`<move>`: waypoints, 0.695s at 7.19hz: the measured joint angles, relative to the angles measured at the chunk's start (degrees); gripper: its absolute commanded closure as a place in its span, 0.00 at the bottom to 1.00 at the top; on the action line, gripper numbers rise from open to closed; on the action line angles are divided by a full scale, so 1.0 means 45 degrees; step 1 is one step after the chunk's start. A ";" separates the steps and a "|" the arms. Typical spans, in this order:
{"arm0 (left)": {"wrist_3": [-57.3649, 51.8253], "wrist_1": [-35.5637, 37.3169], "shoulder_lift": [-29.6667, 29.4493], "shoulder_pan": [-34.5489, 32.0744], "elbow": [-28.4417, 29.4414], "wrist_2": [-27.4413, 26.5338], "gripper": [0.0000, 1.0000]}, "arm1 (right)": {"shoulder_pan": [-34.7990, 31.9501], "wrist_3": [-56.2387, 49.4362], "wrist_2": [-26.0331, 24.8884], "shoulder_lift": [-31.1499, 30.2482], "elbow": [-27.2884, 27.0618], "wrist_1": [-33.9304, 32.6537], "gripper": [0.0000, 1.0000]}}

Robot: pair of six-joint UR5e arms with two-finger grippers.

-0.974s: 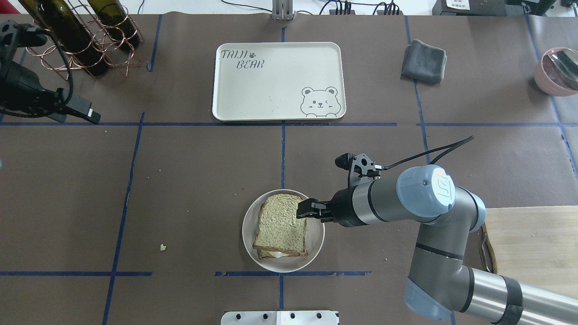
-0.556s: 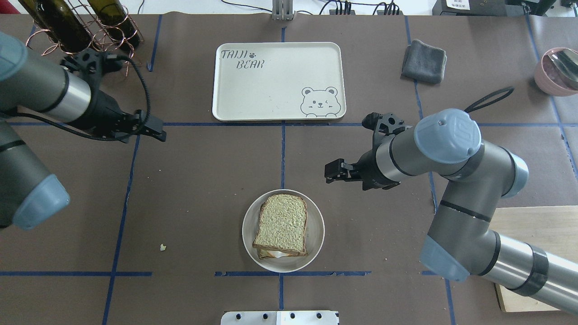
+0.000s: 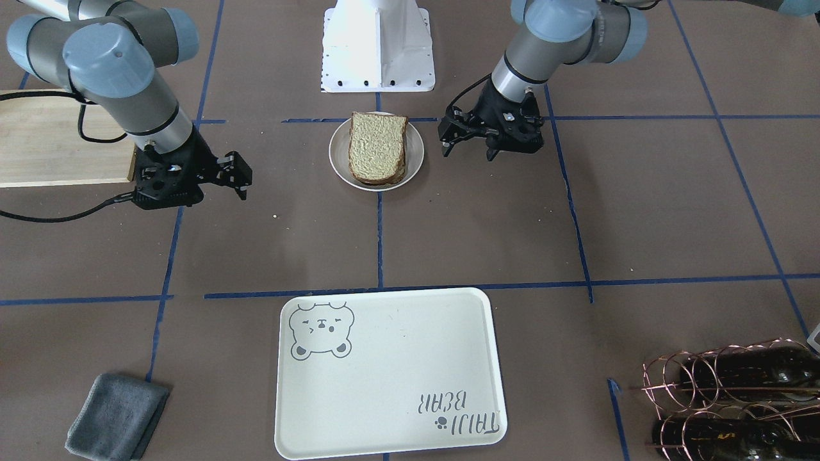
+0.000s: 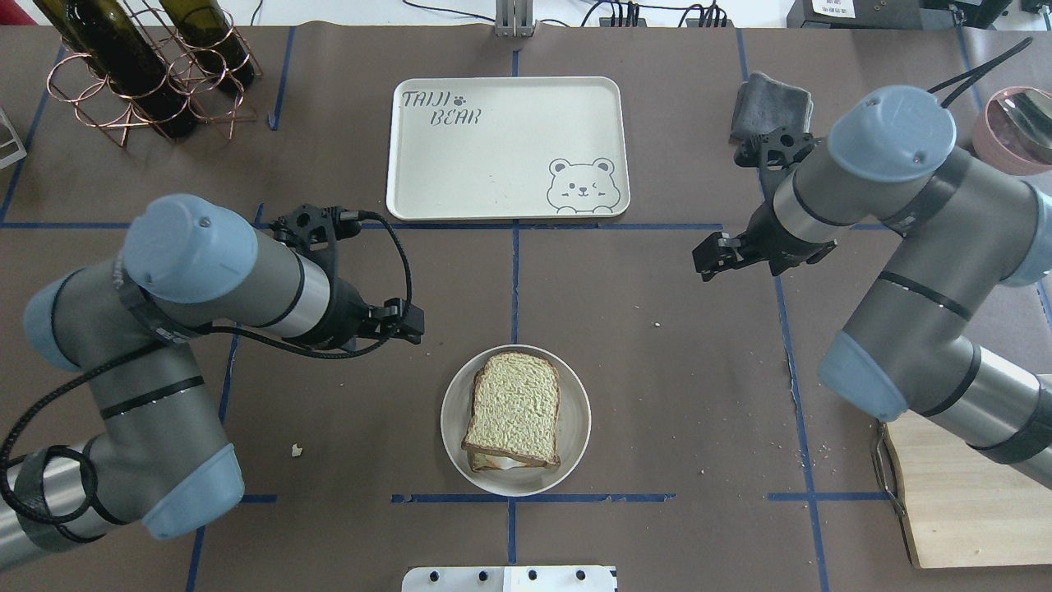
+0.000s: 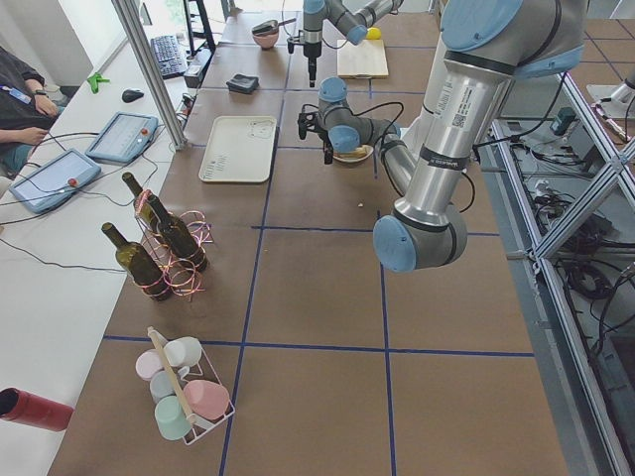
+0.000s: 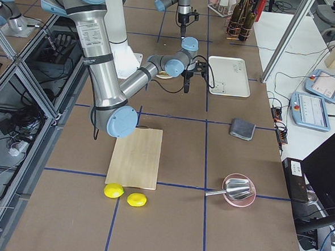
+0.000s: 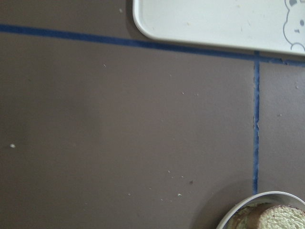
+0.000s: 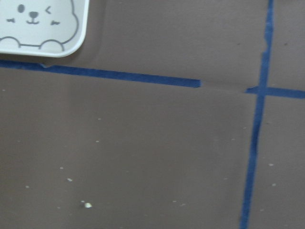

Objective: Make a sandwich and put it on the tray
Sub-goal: 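Withdraw the right gripper while the left gripper reaches toward the plate rim, then grasp the white plate rim with the left gripper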

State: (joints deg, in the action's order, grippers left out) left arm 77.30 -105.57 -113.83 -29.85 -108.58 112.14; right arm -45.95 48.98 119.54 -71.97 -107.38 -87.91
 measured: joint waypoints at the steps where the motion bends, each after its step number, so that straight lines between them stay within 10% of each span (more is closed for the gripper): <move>1: 0.0302 -0.0002 -0.0245 0.0533 0.0393 -0.0296 0.29 | -0.0880 -0.1207 0.0661 -0.0353 0.0046 -0.0260 0.00; 5: 0.1091 -0.0054 -0.0840 0.1813 0.1327 -0.0843 0.49 | -0.3320 -0.3697 0.2440 -0.1377 0.0263 -0.0416 0.00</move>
State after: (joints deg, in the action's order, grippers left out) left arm 82.21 -105.81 -117.61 -21.69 -102.61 108.34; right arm -60.89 32.34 130.52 -78.17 -106.20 -89.78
